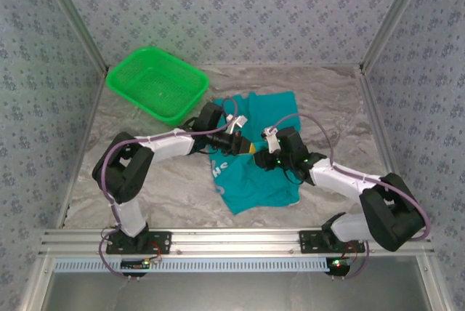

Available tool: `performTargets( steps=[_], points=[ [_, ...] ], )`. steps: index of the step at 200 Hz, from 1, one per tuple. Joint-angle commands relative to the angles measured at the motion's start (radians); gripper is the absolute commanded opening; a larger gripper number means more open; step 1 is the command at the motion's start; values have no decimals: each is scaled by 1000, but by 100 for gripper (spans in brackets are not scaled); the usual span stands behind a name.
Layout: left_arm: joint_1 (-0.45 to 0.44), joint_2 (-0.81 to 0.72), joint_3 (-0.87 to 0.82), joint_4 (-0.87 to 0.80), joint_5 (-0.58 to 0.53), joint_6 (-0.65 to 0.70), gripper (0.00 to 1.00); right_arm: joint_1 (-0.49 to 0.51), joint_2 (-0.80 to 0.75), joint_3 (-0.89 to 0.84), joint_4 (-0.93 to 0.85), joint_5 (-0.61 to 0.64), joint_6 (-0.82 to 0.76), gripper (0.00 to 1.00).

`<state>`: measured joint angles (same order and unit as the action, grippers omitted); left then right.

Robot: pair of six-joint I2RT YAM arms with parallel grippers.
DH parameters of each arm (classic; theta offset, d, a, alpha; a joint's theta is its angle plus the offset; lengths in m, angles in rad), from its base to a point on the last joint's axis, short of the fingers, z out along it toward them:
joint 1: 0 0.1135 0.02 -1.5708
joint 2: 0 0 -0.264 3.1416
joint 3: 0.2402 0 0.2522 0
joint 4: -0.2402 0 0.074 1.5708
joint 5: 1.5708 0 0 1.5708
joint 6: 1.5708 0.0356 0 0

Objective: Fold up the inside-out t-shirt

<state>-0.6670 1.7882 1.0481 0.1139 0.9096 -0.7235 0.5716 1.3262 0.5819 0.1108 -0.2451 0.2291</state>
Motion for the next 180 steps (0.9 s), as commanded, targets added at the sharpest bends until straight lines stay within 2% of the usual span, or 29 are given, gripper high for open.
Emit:
performTargets(
  steps=[1,18,34,70,102,117,131,155,162,172,180],
  points=[
    [-3,-20,-1,-25,61,10,5,-7,7,-11,108,3,-59,1],
    [20,-32,-3,-55,33,42,8,-7,-18,-29,80,-14,-88,0],
    [57,-41,10,-153,-35,121,12,-6,-80,-61,27,-11,-105,0],
    [95,-5,83,-427,-342,397,22,-7,-256,-139,-86,-25,-89,0],
    [92,70,113,-407,-476,457,24,3,-335,-183,-131,-50,-73,0],
    [89,100,133,-415,-490,484,25,1,-361,-207,-119,-47,-67,0],
    [80,96,139,-426,-458,522,27,-5,-370,-203,-132,-30,-55,0],
    [54,-3,99,-447,-479,605,32,-27,-354,-181,-176,-55,-47,0],
    [55,-39,80,-452,-485,620,33,-34,-344,-158,-220,-24,-39,0],
    [56,-87,57,-463,-514,628,34,-37,-331,-121,-292,52,-21,17],
    [56,-119,42,-477,-544,622,35,-37,-325,-97,-342,95,-24,23]
  ],
)
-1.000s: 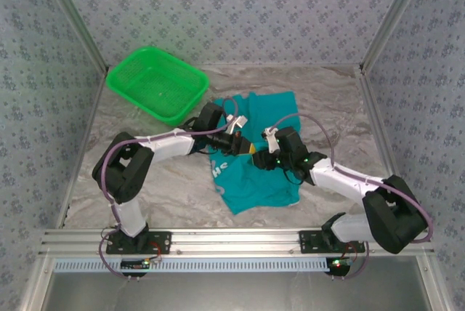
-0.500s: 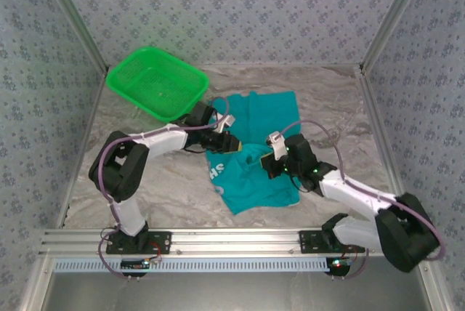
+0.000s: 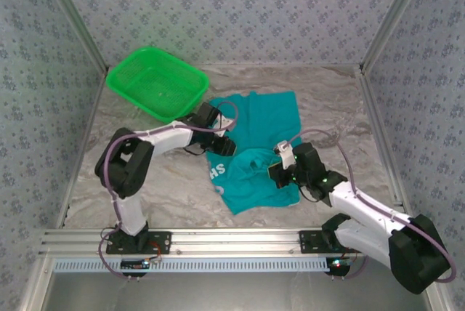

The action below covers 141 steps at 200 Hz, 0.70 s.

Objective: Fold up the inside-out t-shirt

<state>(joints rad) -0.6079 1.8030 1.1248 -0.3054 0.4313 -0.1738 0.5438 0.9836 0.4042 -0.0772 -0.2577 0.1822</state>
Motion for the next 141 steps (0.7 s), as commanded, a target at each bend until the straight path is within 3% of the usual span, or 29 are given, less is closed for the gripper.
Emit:
performTargets(
  steps=[1,23,54,98,141],
  points=[
    [-4,-137,-35,-59,-70,71,36,-9,18,83,-159,110,22,24],
    [8,-173,-41,-129,-109,9,37,50,37,160,-235,139,22,33],
    [10,-225,-97,-123,-145,-63,39,173,191,361,-376,264,84,39],
    [24,-277,-148,-115,-156,-106,41,198,389,507,-444,328,157,40],
    [23,-307,-181,-97,-140,-123,42,240,469,542,-480,368,194,40]
  ],
)
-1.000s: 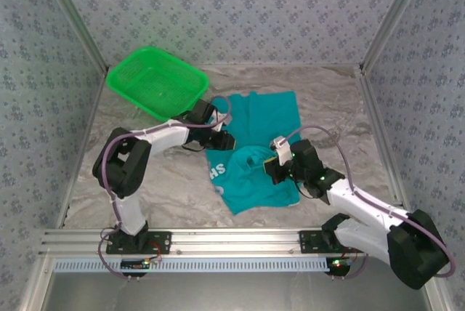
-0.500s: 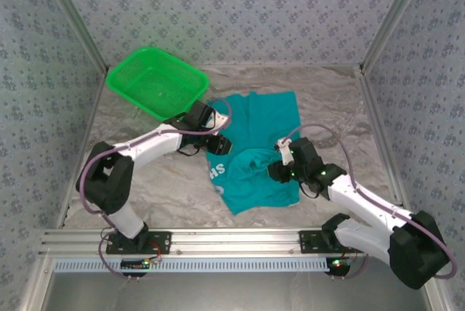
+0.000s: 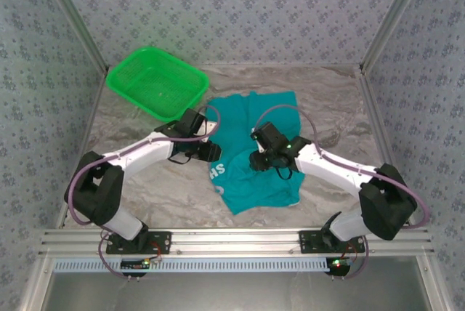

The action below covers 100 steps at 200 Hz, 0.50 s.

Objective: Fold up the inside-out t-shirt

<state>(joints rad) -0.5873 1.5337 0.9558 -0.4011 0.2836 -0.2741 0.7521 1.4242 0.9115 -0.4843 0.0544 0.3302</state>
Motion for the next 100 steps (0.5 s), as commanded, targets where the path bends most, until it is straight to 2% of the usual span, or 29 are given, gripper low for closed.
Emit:
performTargets(
  steps=[1,9,14,26,37,55,78,89,100],
  points=[
    [3,-39,-13,-1,9,-22,42,34,31,34,-72,58,46,39],
    [3,-43,-16,1,9,-25,42,45,45,35,-71,73,50,38],
    [4,-45,-18,1,9,-25,42,49,54,38,-73,82,53,33],
    [4,-55,-19,3,17,-20,42,54,59,43,-73,107,58,12],
    [0,-69,-25,22,39,-11,42,59,47,48,-83,137,64,0],
    [-16,-105,-42,59,77,4,42,61,4,66,-109,138,58,0],
    [-86,-159,-33,81,92,67,42,46,-64,117,-191,72,46,0],
    [-121,-176,-29,97,106,90,42,21,-98,137,-224,6,42,0],
    [-157,-180,-35,136,117,108,42,-32,-127,153,-240,-115,30,0]
  ],
)
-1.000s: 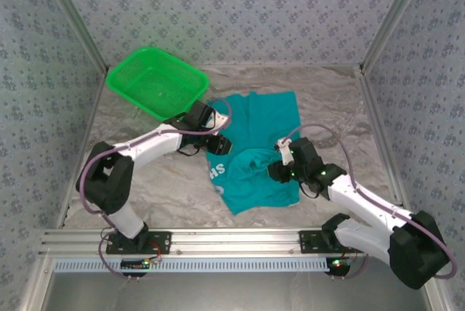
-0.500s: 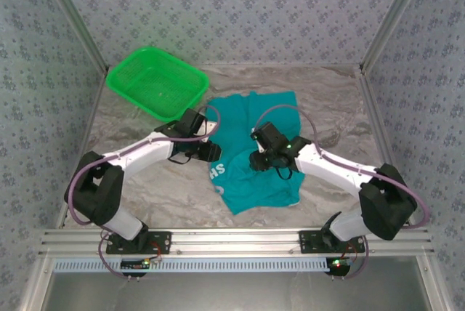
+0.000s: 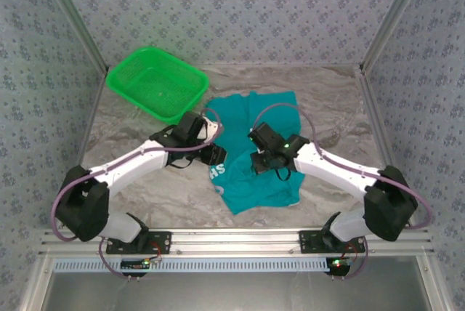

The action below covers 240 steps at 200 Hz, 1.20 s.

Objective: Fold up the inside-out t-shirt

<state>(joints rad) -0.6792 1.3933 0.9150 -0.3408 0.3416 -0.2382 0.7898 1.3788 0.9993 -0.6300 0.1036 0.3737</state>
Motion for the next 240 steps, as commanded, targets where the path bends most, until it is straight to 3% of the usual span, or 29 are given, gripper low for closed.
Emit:
performTargets(
  steps=[1,20,57,73,94,115,148,163,209,240],
  points=[
    [-69,-39,5,78,57,73,42,-75,-82,67,-95,-174,-15,0],
    [-114,16,5,144,10,61,42,-152,-115,87,-127,-324,-45,0],
    [-122,145,51,209,-10,33,36,-254,-143,144,-205,-586,-91,0],
    [-122,168,59,206,-95,45,28,-281,-138,164,-244,-669,-104,0],
    [-101,213,82,153,-212,69,9,-297,-114,172,-296,-732,-132,0],
    [-65,253,87,147,-248,84,5,-299,-92,163,-346,-782,-191,0],
    [-41,297,91,170,-310,145,7,-314,-70,114,-306,-935,-232,0],
    [-40,270,82,180,-272,170,10,-334,-47,104,-268,-978,-216,0],
    [-46,-74,-124,317,-127,180,28,-406,33,94,-195,-1032,-189,0],
    [-145,-179,-176,354,-84,197,31,-413,66,90,-176,-1034,-199,0]
  ],
)
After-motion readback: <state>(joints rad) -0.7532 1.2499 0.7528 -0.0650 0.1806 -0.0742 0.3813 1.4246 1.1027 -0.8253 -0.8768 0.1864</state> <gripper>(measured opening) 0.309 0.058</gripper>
